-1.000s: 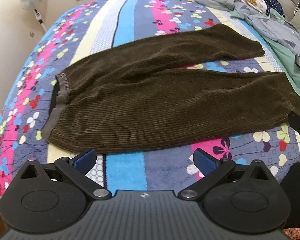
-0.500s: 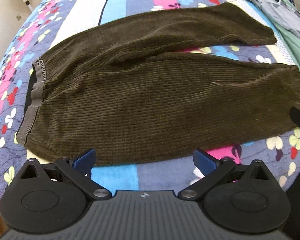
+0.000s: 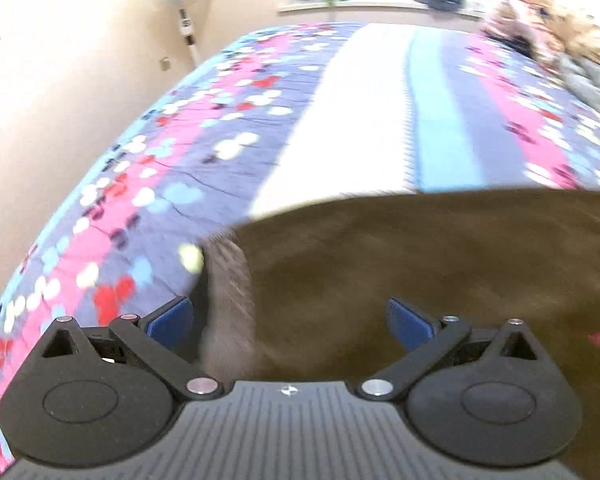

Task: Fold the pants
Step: 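Grasp the pants waistband with the left tool while the right tool grasps the waistband too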

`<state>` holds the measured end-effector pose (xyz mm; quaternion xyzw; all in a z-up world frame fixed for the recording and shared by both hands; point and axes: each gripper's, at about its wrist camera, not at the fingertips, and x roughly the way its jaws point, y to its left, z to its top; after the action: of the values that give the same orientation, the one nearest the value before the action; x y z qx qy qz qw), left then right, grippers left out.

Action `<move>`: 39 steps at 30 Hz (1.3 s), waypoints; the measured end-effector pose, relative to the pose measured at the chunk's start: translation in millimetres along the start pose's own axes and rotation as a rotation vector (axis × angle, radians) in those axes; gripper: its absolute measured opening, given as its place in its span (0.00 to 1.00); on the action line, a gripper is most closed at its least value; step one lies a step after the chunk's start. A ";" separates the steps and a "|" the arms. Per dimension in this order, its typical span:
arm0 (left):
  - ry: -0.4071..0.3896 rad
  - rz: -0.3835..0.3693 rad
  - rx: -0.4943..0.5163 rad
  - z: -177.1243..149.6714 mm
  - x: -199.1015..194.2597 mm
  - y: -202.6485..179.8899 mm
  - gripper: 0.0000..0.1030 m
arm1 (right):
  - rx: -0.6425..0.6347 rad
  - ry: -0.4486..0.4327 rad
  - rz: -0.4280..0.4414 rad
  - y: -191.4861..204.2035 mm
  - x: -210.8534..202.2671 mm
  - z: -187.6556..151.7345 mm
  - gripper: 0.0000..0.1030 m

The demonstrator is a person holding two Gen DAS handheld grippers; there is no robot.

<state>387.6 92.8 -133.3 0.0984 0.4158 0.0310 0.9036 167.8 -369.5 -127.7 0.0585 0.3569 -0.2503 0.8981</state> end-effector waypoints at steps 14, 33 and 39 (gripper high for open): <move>0.051 -0.002 0.412 54.7 159.0 -2.5 1.00 | 0.116 0.037 -0.138 -26.3 240.3 127.1 1.00; 0.039 -0.289 0.528 47.8 144.5 -11.8 0.10 | -0.034 0.093 -0.161 -7.4 282.8 106.9 0.13; -0.062 -0.356 0.457 12.5 59.1 13.5 0.09 | 0.034 -0.015 -0.046 -39.3 190.7 108.9 0.12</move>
<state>436.0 112.2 -166.7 0.2256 0.3948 -0.2255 0.8616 333.4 -512.3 -172.2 0.0637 0.3472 -0.2776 0.8935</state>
